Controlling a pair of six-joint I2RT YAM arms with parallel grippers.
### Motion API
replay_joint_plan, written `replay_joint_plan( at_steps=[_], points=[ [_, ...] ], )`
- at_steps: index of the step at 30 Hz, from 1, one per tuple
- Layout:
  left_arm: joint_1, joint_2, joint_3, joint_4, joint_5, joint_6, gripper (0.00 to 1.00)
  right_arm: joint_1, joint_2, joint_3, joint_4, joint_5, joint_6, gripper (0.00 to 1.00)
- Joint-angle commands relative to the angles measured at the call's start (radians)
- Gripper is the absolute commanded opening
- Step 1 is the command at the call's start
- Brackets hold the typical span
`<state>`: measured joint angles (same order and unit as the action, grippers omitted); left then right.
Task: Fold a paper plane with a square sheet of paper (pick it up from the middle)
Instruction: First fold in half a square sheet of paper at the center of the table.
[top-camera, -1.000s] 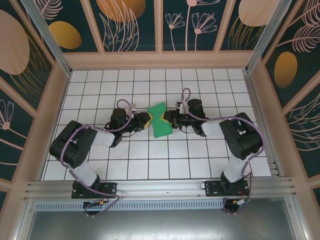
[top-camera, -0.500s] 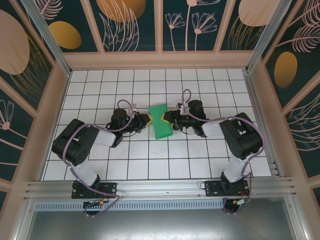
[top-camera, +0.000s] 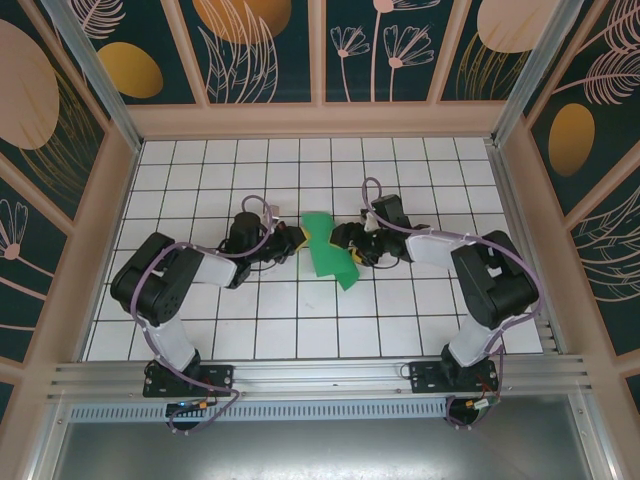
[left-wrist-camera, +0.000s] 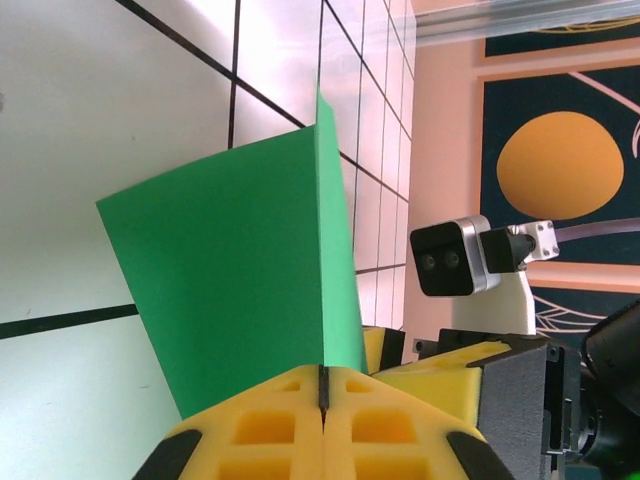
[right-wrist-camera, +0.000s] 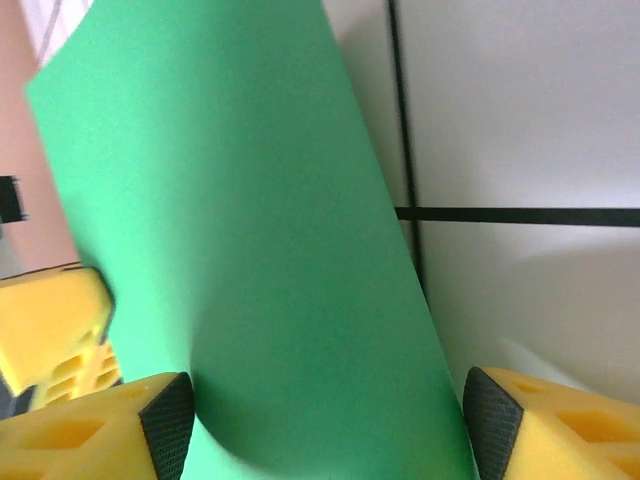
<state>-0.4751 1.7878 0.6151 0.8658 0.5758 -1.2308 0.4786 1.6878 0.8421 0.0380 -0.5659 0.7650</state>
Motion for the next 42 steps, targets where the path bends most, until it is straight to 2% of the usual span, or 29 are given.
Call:
replay_joint_plan(
  at_steps=[1, 5, 12, 18, 25, 33, 36, 42],
  points=[
    [-0.022, 0.032, 0.043, -0.010, 0.007, 0.030, 0.00, -0.007, -0.051, 0.050, -0.162, 0.115, -0.104, 0.76],
    [-0.052, 0.054, 0.077, -0.023, -0.008, 0.031, 0.00, -0.022, -0.074, 0.068, -0.226, 0.144, -0.185, 0.81],
    [-0.107, 0.073, 0.091, -0.077, -0.100, 0.044, 0.00, -0.071, -0.060, 0.082, -0.245, 0.018, -0.324, 0.81],
    [-0.129, 0.106, 0.102, -0.106, -0.128, 0.045, 0.00, -0.083, -0.006, 0.114, -0.294, -0.014, -0.416, 0.77],
    [-0.132, 0.117, 0.115, -0.154, -0.156, 0.061, 0.00, -0.083, 0.064, 0.134, -0.304, -0.019, -0.433, 0.67],
    [-0.132, 0.120, 0.120, -0.182, -0.159, 0.084, 0.00, -0.088, 0.116, 0.149, -0.311, -0.021, -0.463, 0.59],
    [-0.132, 0.117, 0.128, -0.191, -0.152, 0.097, 0.06, -0.089, 0.134, 0.151, -0.317, -0.011, -0.465, 0.56],
    [-0.132, 0.032, 0.168, -0.347, -0.204, 0.158, 0.31, -0.090, 0.165, 0.146, -0.328, 0.040, -0.485, 0.50]
  ],
)
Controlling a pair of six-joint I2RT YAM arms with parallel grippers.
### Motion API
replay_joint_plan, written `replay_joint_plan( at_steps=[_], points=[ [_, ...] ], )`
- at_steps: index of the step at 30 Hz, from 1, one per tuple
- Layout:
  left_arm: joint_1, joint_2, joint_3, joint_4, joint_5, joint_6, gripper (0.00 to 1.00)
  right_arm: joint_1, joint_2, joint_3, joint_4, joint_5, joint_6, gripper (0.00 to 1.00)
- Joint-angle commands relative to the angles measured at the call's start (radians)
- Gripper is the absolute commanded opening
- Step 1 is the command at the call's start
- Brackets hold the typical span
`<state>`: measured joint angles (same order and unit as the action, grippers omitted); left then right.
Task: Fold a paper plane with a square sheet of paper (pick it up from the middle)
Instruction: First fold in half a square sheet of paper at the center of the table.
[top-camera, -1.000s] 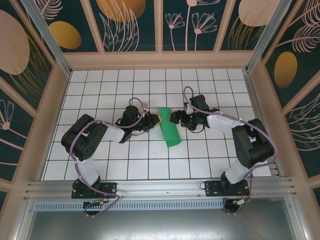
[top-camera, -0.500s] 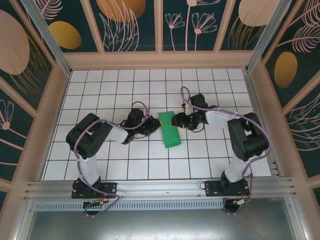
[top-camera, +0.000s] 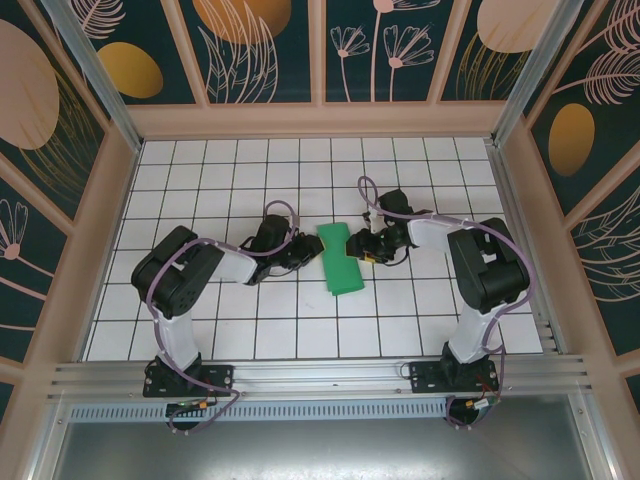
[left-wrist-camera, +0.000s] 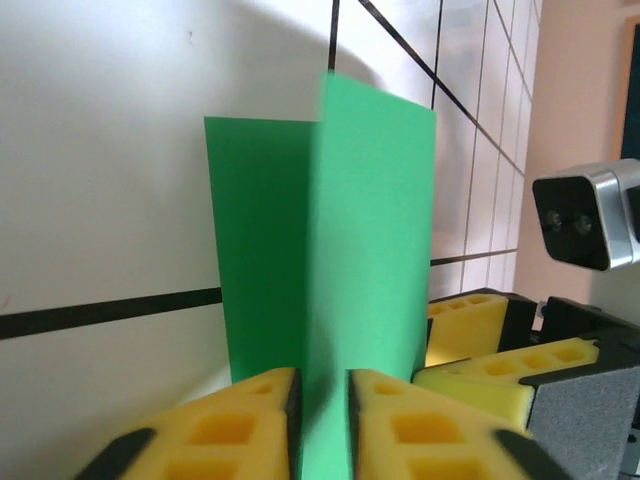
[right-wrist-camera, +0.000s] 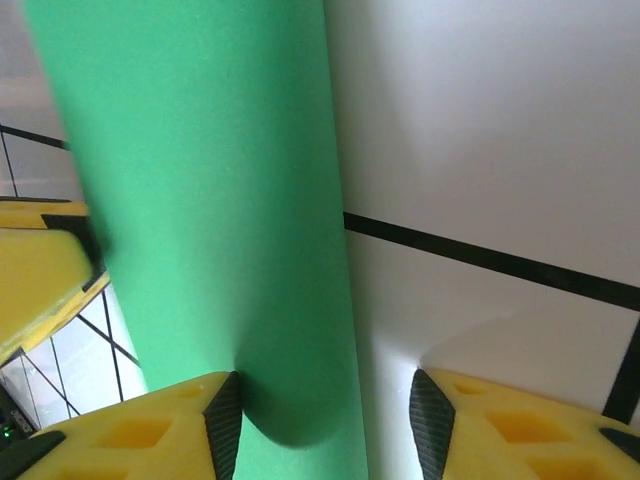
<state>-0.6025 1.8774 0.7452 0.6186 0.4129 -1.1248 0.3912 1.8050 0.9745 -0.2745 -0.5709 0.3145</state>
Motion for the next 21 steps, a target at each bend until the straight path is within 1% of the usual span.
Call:
replay_joint_plan(
  at_steps=[1, 4, 8, 9, 13, 17, 19, 21],
  points=[
    [-0.004, -0.075, 0.047, -0.145, -0.068, 0.066, 0.36, -0.003, 0.058, 0.016, -0.018, 0.054, -0.038, 0.49],
    [-0.003, -0.116, 0.063, -0.254, -0.148, 0.096, 0.49, -0.005, 0.077, 0.018, -0.020, 0.072, -0.040, 0.46],
    [-0.001, -0.158, 0.060, -0.326, -0.233, 0.108, 0.61, -0.005, 0.085, 0.017, -0.029, 0.098, -0.056, 0.44],
    [0.000, -0.189, 0.062, -0.339, -0.254, 0.109, 0.64, -0.004, 0.086, 0.017, -0.033, 0.111, -0.061, 0.45],
    [0.000, -0.208, 0.078, -0.373, -0.316, 0.114, 0.72, -0.005, 0.089, 0.022, -0.057, 0.139, -0.091, 0.44],
    [-0.001, -0.205, 0.086, -0.369, -0.345, 0.110, 0.77, -0.004, 0.096, 0.030, -0.079, 0.180, -0.107, 0.44],
    [-0.001, -0.215, 0.071, -0.332, -0.347, 0.120, 0.78, -0.003, 0.110, 0.039, -0.096, 0.199, -0.110, 0.44],
    [-0.001, -0.242, 0.030, -0.254, -0.350, 0.118, 0.82, -0.002, 0.121, 0.047, -0.110, 0.224, -0.109, 0.43]
  ],
)
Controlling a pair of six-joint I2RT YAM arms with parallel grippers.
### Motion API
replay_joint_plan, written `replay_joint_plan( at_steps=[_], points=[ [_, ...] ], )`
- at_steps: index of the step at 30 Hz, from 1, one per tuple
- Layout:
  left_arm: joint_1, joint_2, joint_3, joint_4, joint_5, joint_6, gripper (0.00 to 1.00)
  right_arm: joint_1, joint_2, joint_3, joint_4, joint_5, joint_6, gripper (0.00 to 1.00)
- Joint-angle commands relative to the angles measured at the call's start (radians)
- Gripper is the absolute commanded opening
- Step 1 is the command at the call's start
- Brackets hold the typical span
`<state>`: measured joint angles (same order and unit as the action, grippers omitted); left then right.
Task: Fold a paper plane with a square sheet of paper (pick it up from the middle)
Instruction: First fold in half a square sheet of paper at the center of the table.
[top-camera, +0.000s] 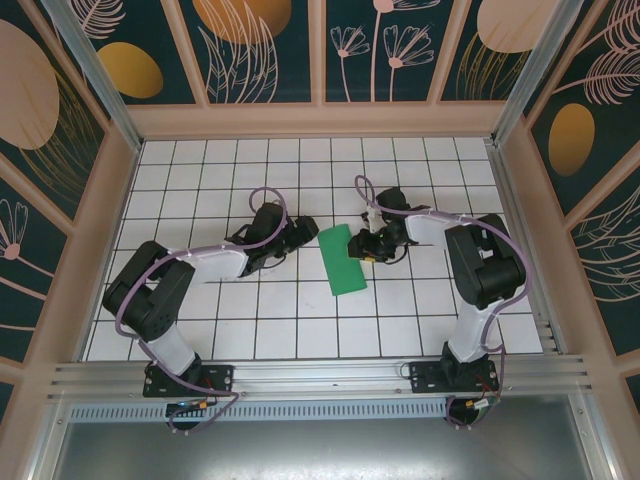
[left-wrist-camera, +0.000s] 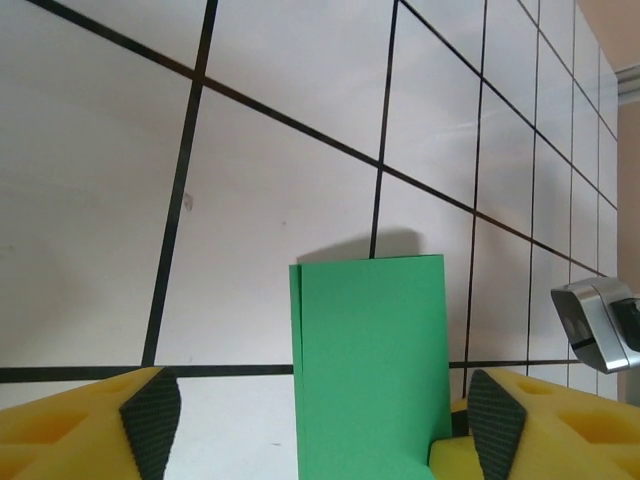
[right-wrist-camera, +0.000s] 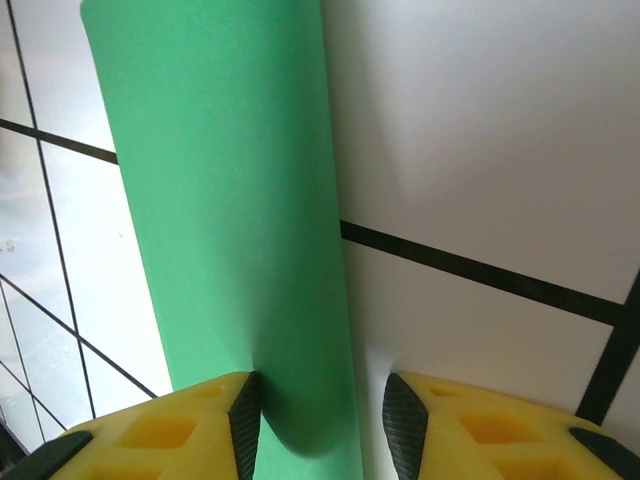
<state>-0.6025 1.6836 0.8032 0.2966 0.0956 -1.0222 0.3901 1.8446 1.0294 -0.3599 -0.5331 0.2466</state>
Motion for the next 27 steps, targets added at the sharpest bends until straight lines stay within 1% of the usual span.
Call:
replay_joint_plan(
  at_steps=[1, 4, 13, 20, 27],
  points=[
    [-0.001, -0.059, -0.047, 0.096, -0.039, 0.011, 0.84, -0.002, 0.082, -0.009, -0.025, 0.187, -0.040, 0.43],
    [-0.001, -0.062, -0.048, 0.104, -0.041, 0.027, 0.86, 0.000, 0.090, -0.005, -0.031, 0.187, -0.041, 0.43],
    [0.000, -0.009, -0.010, 0.075, 0.004, 0.052, 0.92, 0.021, 0.132, 0.012, -0.048, 0.253, -0.041, 0.44],
    [-0.002, 0.002, -0.005, 0.080, 0.022, 0.060, 0.99, 0.023, 0.149, 0.020, -0.050, 0.263, -0.020, 0.44],
    [-0.001, 0.010, -0.008, 0.080, 0.020, 0.044, 0.99, 0.024, 0.170, 0.018, -0.042, 0.263, 0.007, 0.45]
  ],
)
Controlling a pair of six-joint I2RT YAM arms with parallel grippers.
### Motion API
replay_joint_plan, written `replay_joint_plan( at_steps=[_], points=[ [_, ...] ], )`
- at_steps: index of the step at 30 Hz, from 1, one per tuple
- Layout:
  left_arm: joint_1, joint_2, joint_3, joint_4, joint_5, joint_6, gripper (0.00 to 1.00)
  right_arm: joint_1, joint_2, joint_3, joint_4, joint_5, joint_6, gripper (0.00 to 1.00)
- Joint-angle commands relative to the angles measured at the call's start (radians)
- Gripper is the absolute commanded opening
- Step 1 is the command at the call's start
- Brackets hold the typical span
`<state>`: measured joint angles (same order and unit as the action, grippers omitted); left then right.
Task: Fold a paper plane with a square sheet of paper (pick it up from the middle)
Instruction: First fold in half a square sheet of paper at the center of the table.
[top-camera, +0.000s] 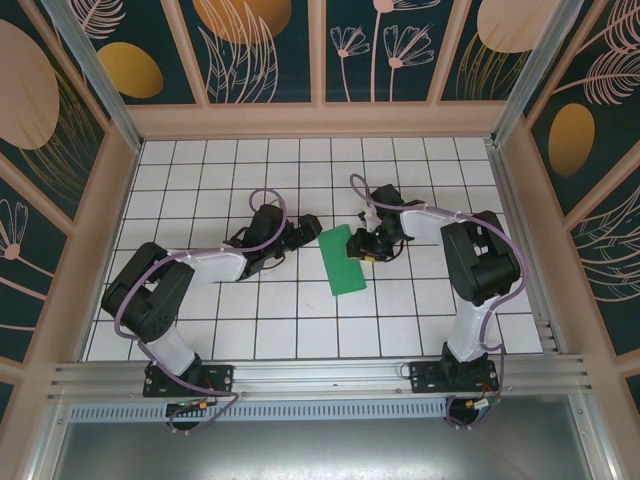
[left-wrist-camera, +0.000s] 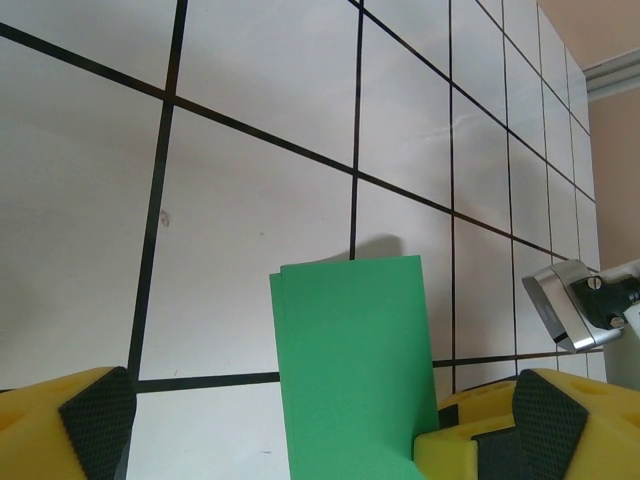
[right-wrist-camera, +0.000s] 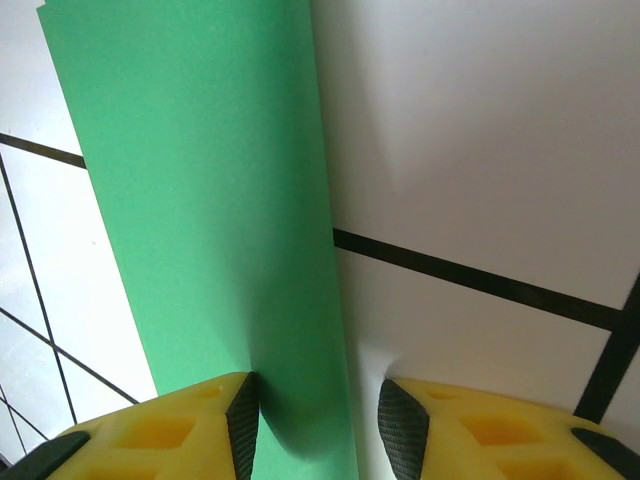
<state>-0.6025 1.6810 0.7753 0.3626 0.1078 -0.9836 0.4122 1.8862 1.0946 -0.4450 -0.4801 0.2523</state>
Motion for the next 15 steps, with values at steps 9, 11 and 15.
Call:
replay_joint_plan(
  at_steps=[9, 11, 15],
  points=[
    [0.000, 0.026, 0.024, -0.012, -0.011, -0.023, 0.98, 0.022, 0.133, -0.050, 0.031, 0.229, -0.043, 0.46],
    [-0.001, 0.027, 0.025, -0.016, -0.014, -0.024, 0.99, 0.022, 0.135, -0.049, 0.034, 0.229, -0.045, 0.46],
    [0.000, 0.027, 0.027, -0.010, 0.002, -0.023, 0.98, 0.023, 0.141, -0.051, 0.034, 0.229, -0.046, 0.46]
  ],
)
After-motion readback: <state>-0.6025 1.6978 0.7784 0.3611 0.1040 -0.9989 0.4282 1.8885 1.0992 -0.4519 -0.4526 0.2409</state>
